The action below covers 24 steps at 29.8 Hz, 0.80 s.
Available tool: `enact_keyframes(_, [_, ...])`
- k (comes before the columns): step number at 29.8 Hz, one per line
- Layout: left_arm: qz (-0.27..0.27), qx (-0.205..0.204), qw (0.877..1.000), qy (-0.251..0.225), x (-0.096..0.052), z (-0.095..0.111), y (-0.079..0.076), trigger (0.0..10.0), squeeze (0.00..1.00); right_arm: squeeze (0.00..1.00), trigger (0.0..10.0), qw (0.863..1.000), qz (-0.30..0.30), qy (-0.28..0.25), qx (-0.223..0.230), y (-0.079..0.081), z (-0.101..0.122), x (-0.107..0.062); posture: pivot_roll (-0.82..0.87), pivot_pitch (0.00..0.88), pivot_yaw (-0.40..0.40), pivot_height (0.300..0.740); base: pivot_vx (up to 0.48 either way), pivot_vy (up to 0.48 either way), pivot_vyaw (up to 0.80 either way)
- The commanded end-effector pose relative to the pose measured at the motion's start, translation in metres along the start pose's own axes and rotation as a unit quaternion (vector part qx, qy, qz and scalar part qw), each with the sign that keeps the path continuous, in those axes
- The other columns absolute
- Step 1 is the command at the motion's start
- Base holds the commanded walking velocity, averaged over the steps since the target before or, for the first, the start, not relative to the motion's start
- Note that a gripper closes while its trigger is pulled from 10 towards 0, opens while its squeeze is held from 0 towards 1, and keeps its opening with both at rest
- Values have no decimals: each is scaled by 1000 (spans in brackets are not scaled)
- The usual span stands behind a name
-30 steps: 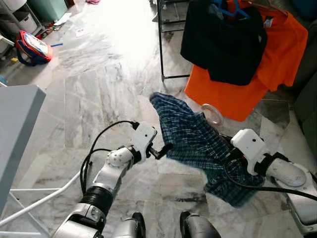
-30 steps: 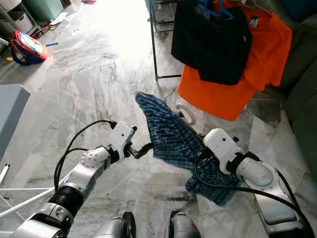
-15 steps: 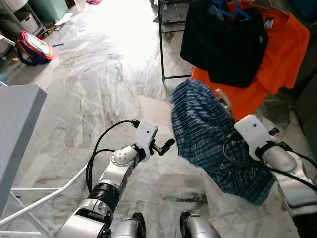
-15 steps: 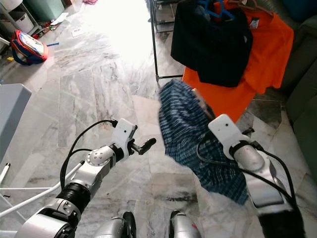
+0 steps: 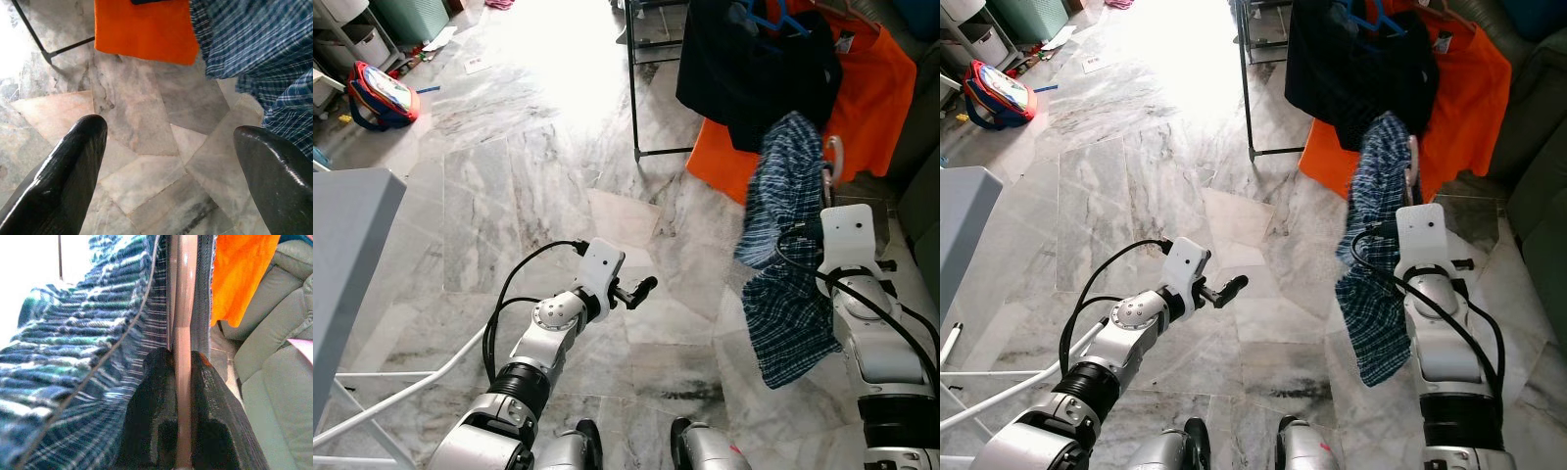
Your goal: Hang hanger
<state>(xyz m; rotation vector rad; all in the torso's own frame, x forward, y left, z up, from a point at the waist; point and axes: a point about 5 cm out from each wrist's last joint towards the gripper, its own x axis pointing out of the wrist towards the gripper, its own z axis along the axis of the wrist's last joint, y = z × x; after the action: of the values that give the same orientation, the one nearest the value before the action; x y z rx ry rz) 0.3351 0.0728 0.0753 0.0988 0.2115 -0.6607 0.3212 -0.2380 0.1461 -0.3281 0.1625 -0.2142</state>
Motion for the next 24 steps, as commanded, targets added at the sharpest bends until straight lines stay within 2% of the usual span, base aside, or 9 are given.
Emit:
enact_keyframes(1, [8, -1, 1000, 13, -3, -7, 3, 10000, 1000, 0, 10000, 1000, 3, 1, 6, 4, 2, 1, -172, 233, 114, 740, 0, 0, 0])
enact_keyframes(7, [10, 4, 1000, 15, -2, -6, 2, 10000, 1000, 0, 10000, 1000, 15, 9, 8, 5, -3, 1, -174, 234, 112, 740, 0, 0, 0])
enact_keyframes(8, [11, 7, 1000, 13, -3, -7, 3, 10000, 314, 0, 10000, 1000, 27, 12, 5, 6, -6, -1, -175, 234, 109, 740, 0, 0, 0])
enact_keyframes(9, [11, 7, 1000, 13, -3, -7, 3, 10000, 314, 0, 10000, 1000, 27, 12, 5, 6, -6, -1, -175, 234, 109, 740, 0, 0, 0])
enact_keyframes(10, [14, 10, 1000, 12, -4, -7, 3, 10000, 0, 0, 10000, 1000, 28, 14, 4, 6, -8, -2, -175, 234, 109, 740, 0, 0, 0])
enact_keyframes(12, [26, 14, 1000, 7, -6, -8, 6, 10000, 0, 0, 10000, 999, 28, 21, 6, 5, -14, -3, -176, 233, 103, 740, 0, 0, 0])
enact_keyframes(14, [81, 13, 997, -4, -13, -13, 14, 10000, 0, 0, 10000, 999, 26, 36, 17, 4, -29, -10, -177, 230, 97, 740, 0, 0, 0])
enact_keyframes(17, [89, 12, 996, -8, -15, -14, 14, 10000, 0, 0, 10000, 999, 26, 40, 21, 4, -32, -12, -177, 230, 97, 740, 0, 0, 0])
enact_keyframes(24, [135, -8, 989, -60, -27, -15, 17, 10000, 0, 0, 10000, 998, 63, 0, 29, 24, -34, -26, -177, 221, 78, 740, 0, 0, 0])
